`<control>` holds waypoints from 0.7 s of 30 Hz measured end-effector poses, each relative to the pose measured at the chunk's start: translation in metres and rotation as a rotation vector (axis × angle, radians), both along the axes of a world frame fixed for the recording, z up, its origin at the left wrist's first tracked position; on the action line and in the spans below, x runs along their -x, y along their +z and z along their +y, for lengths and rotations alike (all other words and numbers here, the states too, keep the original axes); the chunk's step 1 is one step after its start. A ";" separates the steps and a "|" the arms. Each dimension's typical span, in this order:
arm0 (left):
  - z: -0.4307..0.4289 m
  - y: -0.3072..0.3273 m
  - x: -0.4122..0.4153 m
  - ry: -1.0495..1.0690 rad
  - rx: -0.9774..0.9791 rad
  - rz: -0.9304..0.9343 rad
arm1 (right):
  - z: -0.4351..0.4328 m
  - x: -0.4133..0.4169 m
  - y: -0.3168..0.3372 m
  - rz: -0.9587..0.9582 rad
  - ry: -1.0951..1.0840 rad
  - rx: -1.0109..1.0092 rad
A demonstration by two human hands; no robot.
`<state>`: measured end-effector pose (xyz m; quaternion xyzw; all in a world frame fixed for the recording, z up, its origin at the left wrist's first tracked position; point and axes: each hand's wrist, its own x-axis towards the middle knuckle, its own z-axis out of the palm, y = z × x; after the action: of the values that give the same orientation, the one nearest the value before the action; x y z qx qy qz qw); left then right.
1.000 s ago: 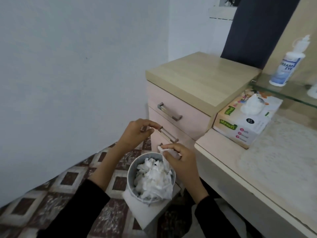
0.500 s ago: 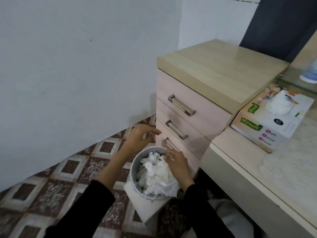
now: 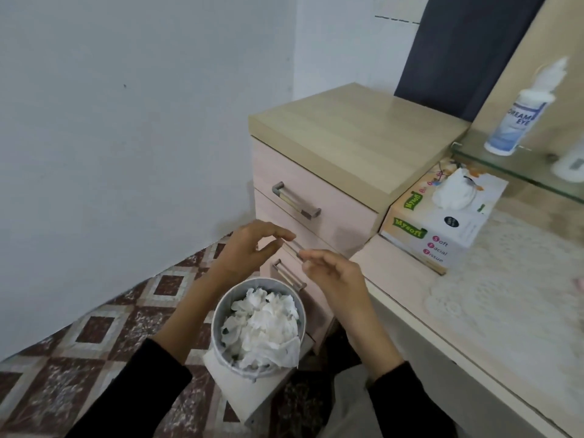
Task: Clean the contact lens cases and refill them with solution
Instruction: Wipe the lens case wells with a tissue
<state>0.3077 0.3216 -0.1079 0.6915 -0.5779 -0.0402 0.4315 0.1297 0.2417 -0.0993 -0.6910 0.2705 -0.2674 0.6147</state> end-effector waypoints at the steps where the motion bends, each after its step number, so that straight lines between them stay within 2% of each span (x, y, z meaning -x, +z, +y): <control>1: -0.005 0.008 0.005 -0.023 0.012 -0.008 | -0.001 0.008 0.011 -0.017 -0.006 0.015; 6: -0.032 0.040 0.040 -0.146 0.071 -0.021 | -0.017 0.056 0.051 -0.091 -0.088 0.030; 14: -0.088 0.071 0.121 -0.437 0.137 -0.089 | -0.050 0.141 0.070 -0.132 -0.312 0.045; 21: -0.133 0.079 0.200 -0.586 0.060 0.064 | -0.066 0.215 0.073 -0.087 -0.463 0.080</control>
<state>0.1074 0.1891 -0.0289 0.4803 -0.7400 -0.1678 0.4399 -0.0849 0.1762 -0.0264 -0.6222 0.3843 -0.4411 0.5202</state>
